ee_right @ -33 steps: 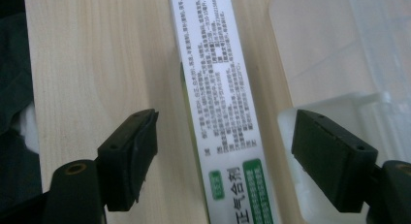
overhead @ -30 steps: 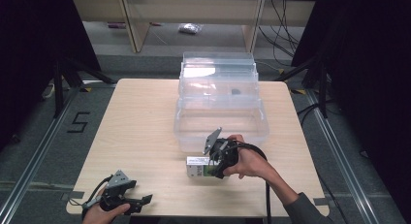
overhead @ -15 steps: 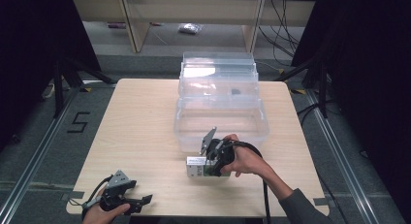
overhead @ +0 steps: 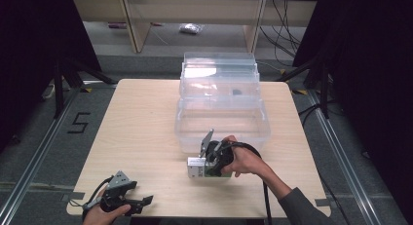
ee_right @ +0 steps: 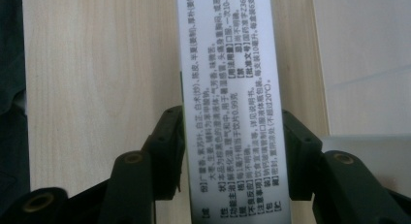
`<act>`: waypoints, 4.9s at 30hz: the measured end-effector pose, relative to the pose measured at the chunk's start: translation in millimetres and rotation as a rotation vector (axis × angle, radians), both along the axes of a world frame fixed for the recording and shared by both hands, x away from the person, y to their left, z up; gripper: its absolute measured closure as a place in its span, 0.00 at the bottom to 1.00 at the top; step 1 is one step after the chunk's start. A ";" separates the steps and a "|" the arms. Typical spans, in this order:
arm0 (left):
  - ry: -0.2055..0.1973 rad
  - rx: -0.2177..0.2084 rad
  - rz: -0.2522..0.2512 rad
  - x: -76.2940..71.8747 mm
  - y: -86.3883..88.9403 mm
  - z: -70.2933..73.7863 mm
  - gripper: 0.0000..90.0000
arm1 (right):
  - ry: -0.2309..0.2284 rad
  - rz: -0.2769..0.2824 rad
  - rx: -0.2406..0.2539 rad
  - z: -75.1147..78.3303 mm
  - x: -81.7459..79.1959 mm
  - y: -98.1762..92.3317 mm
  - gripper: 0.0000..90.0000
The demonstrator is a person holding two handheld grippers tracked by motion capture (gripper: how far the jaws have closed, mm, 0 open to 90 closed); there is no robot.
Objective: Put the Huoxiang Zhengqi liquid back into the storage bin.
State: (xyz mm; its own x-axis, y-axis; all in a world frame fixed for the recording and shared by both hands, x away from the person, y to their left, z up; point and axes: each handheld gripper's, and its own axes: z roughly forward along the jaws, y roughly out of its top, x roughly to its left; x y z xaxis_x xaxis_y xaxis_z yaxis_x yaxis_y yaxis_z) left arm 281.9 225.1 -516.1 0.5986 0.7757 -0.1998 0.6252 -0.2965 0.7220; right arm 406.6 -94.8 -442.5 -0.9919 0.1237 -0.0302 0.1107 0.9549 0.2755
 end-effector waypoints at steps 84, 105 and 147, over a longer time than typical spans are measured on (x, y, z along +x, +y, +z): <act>0.011 0.010 -0.009 1.1 1.7 -0.3 0.16 | -0.050 -0.088 0.019 121.3 88.4 -91.1 0.72; 0.010 -0.001 -0.001 0.9 0.6 -0.8 0.16 | -0.002 -0.124 -0.009 73.7 116.2 -107.0 0.72; 0.010 -0.004 0.000 1.1 0.4 -1.3 0.16 | 0.028 -0.092 -0.072 30.3 124.2 -102.4 0.71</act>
